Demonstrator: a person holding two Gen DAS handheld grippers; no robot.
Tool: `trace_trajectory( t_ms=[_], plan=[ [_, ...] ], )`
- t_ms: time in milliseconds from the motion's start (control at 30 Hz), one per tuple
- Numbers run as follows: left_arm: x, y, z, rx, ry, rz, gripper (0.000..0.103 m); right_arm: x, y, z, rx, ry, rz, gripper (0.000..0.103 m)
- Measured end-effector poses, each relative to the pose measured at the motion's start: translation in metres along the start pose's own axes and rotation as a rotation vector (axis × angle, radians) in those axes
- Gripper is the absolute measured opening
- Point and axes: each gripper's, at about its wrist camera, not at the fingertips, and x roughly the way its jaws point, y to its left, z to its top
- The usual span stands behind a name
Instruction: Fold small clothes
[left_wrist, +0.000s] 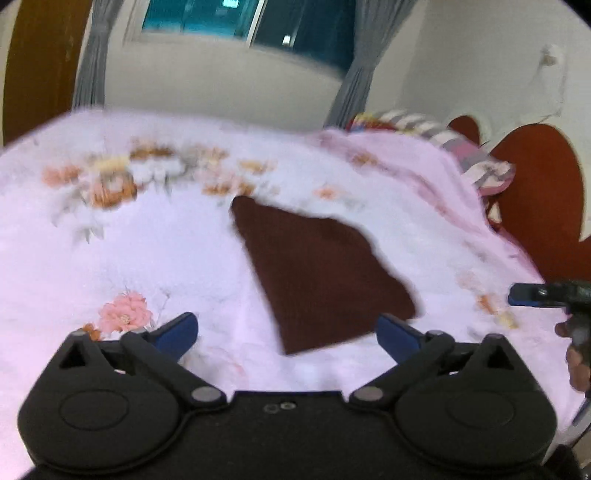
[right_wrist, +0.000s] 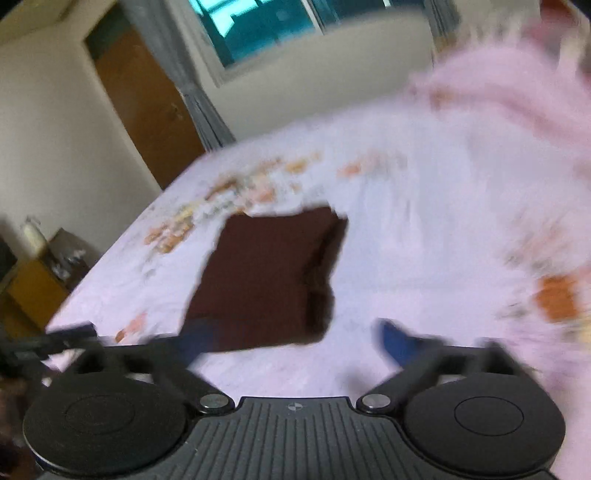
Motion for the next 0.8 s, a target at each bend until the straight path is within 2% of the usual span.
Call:
trace_trajectory(
  t_ms=[67,133,167,233,367,467,600,800],
  plan=[
    [-0.044,-0.025,-0.006,-0.01,-0.015,0.015,0.103,-0.031,0.041,-0.012,-0.041,0.006,-0.098,0.103],
    [-0.079,-0.051,-0.018,0.014,-0.057,0.047,0.103,-0.071,0.083,-0.034,-0.13,-0.062,-0.175,0.103],
    [-0.097,-0.06,-0.027,0.047,-0.073,0.062,0.103,-0.088,0.1,-0.046,-0.131,-0.086,-0.199,0.103],
    [-0.12,-0.074,-0.039,0.084,-0.107,0.105,0.103,-0.115,0.123,-0.072,-0.12,-0.126,-0.207,0.103],
    [-0.149,-0.085,-0.053,0.098,-0.142,0.084,0.103,-0.132,0.158,-0.106,-0.199,-0.142,-0.213,0.103],
    [-0.159,-0.082,-0.067,0.067,-0.13,0.046,0.103,-0.149,0.162,-0.12,-0.21,-0.178,-0.179,0.103],
    [-0.165,-0.087,-0.078,0.071,-0.127,0.058,0.103,-0.164,0.161,-0.13,-0.186,-0.183,-0.194,0.103],
    [-0.177,-0.097,-0.081,0.104,-0.167,0.053,0.103,-0.18,0.166,-0.132,-0.184,-0.194,-0.208,0.103]
  ],
)
